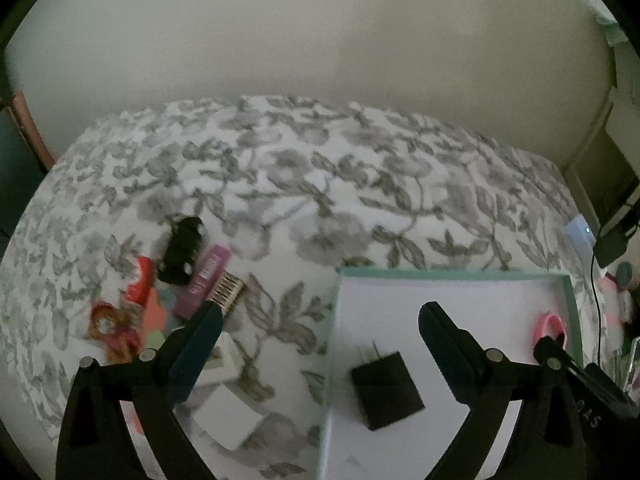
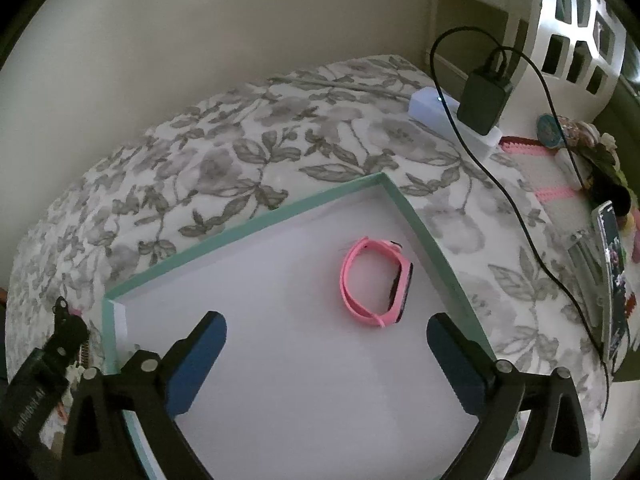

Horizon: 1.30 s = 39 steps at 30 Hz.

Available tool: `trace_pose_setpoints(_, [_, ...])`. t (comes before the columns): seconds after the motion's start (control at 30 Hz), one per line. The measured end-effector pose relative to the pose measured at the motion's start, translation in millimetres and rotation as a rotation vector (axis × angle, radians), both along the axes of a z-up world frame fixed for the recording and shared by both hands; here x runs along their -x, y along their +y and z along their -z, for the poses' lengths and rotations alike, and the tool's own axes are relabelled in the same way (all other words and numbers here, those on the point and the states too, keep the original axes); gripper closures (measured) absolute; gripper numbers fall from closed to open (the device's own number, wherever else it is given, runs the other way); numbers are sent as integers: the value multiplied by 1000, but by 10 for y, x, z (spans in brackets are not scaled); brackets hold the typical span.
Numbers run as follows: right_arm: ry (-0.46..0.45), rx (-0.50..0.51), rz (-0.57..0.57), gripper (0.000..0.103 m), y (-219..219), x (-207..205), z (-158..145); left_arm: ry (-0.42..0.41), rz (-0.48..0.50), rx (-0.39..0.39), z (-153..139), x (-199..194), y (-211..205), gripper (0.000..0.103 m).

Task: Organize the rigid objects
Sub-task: 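Move both open tools from the tray back to the object pile, then grasp the white round roll with the left tool while the right tool grasps the white cube charger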

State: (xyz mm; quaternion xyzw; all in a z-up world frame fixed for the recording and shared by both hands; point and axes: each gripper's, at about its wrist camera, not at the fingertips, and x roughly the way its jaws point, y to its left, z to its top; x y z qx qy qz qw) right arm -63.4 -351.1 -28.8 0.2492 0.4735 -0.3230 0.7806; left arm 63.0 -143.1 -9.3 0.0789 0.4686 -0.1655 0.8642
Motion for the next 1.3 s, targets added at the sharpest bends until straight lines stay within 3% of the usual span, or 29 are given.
trace_pose_setpoints(0.33, [-91, -24, -81, 0, 260, -164, -65, -137, -75, 15, -255, -153, 517, 4])
trace_pose_setpoints(0.5, [-137, -50, -166, 0, 518, -322, -131, -152, -134, 44, -413, -210, 886, 4])
trace_pose_setpoints(0.67, [-175, -8, -290, 0, 933, -516, -276, -103, -198, 57, -458, -281, 1326, 4])
trace_pose_setpoints(0.83, [-203, -17, -417, 0, 1400, -679, -321, -79, -285, 1, -433, -344, 1726, 4])
trace_pose_setpoints(1.1, [-123, -26, -586, 0, 2038, -898, -75, 93, -361, 33, -134, -452, 2158, 4])
trace_pose_setpoints(1.3, [-54, -45, -662, 9, 2298, -940, 121, 201, -400, 54, 160, -531, 2303, 4])
